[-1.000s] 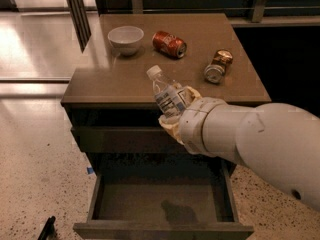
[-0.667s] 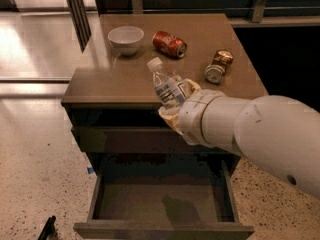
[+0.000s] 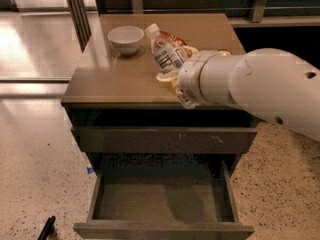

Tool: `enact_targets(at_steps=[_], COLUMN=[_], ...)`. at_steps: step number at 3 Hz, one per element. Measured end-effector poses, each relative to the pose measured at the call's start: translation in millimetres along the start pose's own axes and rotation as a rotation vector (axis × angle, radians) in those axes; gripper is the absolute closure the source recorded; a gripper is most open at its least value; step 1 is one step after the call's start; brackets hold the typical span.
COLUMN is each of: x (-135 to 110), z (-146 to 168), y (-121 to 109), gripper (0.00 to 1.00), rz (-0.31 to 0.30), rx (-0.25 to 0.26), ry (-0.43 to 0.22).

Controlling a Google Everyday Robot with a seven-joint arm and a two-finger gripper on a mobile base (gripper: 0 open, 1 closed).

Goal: Pick blue plastic bottle from middle drawer and place on counter

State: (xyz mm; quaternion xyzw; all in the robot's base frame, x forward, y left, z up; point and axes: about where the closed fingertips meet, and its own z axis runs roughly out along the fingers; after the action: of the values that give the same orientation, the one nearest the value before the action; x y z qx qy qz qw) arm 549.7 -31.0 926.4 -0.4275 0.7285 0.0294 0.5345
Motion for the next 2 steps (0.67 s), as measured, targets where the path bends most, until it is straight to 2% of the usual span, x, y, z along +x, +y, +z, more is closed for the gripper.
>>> enact_targets(at_steps=[1,2], x=[-18.4,-35.4], z=[21.5,61.1], y=[-24.2,-36.7], gripper=[1.0,1.0], rz=[-0.027,-0.048], rx=[-0.002,-0.034], ry=[-0.001,0.009])
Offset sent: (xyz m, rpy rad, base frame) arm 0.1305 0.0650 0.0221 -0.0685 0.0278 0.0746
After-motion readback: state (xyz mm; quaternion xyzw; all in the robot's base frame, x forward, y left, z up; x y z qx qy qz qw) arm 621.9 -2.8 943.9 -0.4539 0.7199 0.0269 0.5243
